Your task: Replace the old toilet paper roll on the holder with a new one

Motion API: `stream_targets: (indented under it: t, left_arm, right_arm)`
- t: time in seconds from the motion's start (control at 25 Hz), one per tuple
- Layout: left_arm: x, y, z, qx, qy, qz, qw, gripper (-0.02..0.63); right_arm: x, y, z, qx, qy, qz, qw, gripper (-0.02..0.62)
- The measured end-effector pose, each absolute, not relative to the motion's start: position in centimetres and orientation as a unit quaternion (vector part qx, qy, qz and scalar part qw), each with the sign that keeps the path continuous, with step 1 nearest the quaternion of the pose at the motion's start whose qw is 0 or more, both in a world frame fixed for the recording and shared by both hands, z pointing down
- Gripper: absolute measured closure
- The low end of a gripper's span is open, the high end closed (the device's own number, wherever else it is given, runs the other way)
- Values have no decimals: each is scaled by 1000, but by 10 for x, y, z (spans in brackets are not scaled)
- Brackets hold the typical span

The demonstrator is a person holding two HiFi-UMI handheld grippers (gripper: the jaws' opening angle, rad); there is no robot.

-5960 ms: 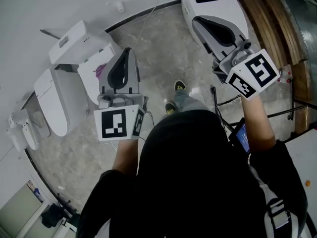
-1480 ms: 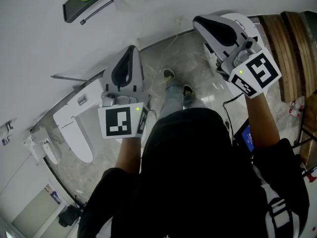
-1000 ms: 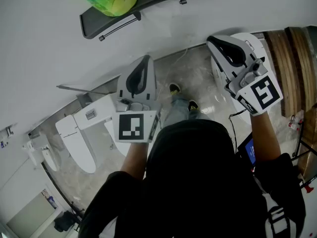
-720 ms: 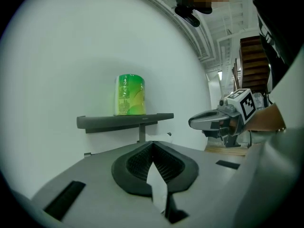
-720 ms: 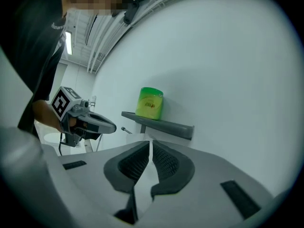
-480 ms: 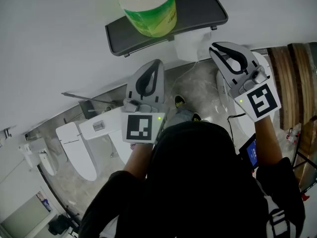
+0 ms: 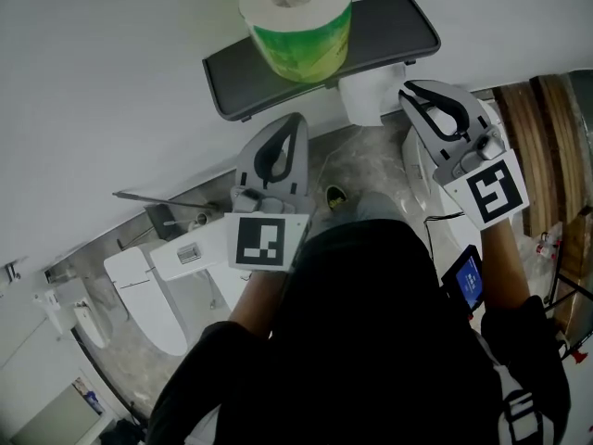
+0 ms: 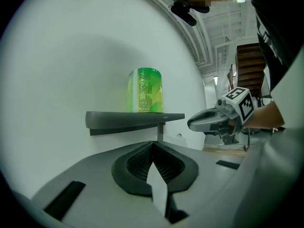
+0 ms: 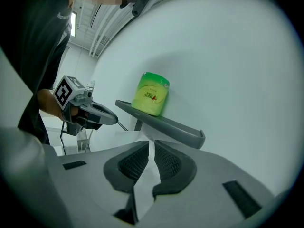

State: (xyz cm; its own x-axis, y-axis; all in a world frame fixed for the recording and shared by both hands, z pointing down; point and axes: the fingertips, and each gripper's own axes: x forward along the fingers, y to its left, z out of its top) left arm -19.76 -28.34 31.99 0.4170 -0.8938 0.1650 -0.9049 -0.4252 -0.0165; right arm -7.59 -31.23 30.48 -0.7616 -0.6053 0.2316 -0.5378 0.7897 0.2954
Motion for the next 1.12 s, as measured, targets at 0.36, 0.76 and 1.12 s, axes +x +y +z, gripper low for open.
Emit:
stream_targets:
  t: [0.36, 0.76, 1.12]
  left_arm:
    - [-200, -284, 319, 845, -531, 61, 34, 592]
    - [-204, -289, 321, 837, -542, 67, 35, 592]
    - [-211, -289, 321, 831, -551, 63, 33, 592]
  right_arm:
    - [-83, -309, 311, 284, -924, -139, 216, 568]
    - [-105, -313, 341, 232, -905, -173, 312, 408]
    - [-129, -332, 370, 220, -833, -298, 410, 359]
